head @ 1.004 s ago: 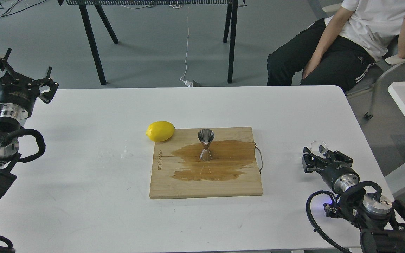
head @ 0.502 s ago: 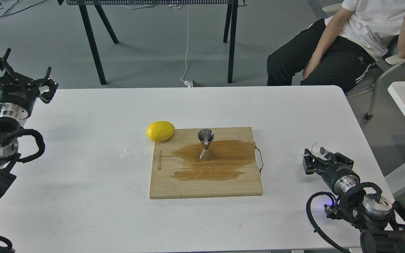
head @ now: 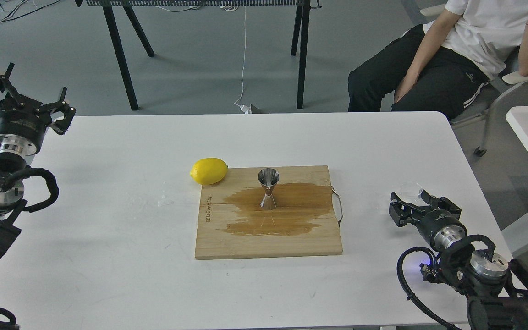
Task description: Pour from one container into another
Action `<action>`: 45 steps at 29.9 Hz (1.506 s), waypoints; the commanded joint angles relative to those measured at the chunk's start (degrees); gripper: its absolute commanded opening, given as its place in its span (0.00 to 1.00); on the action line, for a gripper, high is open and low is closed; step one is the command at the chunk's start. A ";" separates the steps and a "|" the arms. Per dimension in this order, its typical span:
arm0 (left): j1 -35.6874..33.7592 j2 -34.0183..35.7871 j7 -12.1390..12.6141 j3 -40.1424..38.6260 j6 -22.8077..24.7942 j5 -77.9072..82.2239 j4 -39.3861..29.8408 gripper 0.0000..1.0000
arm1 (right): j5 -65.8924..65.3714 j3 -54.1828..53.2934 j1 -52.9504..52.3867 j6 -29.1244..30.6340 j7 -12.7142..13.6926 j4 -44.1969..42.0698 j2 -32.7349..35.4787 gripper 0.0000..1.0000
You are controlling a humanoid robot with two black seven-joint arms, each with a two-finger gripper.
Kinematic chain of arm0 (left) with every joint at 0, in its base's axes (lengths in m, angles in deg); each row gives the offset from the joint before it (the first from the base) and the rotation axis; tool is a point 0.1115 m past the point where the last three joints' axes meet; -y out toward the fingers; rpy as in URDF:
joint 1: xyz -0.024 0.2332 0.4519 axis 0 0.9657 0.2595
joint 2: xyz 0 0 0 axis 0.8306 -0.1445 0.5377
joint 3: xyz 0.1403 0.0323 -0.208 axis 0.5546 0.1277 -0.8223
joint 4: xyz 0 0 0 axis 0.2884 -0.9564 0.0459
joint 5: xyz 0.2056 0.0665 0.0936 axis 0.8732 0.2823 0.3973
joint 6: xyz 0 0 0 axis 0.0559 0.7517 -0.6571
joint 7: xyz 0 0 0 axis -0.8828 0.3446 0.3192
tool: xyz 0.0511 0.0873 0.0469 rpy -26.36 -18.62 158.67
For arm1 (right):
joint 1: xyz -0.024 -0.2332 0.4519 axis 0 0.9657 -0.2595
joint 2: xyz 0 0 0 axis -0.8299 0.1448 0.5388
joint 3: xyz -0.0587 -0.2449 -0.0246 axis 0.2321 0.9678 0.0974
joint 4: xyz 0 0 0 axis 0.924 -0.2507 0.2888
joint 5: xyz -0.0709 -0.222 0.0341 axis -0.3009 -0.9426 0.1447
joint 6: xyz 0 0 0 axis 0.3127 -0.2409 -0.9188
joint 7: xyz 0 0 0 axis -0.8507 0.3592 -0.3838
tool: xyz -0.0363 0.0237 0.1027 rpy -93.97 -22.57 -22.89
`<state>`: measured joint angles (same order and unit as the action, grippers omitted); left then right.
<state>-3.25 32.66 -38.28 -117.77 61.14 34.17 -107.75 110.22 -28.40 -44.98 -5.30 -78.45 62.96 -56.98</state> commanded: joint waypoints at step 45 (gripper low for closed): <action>0.00 0.10 0.00 -0.44 0.00 -0.10 0.18 1.00 | -15.90 0.09 -22.59 16.43 -8.62 2.83 7.82 1.00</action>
<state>-3.34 32.97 -38.35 -118.10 61.14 34.08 -107.57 94.32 -28.42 -65.59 9.78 -86.99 68.35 -49.05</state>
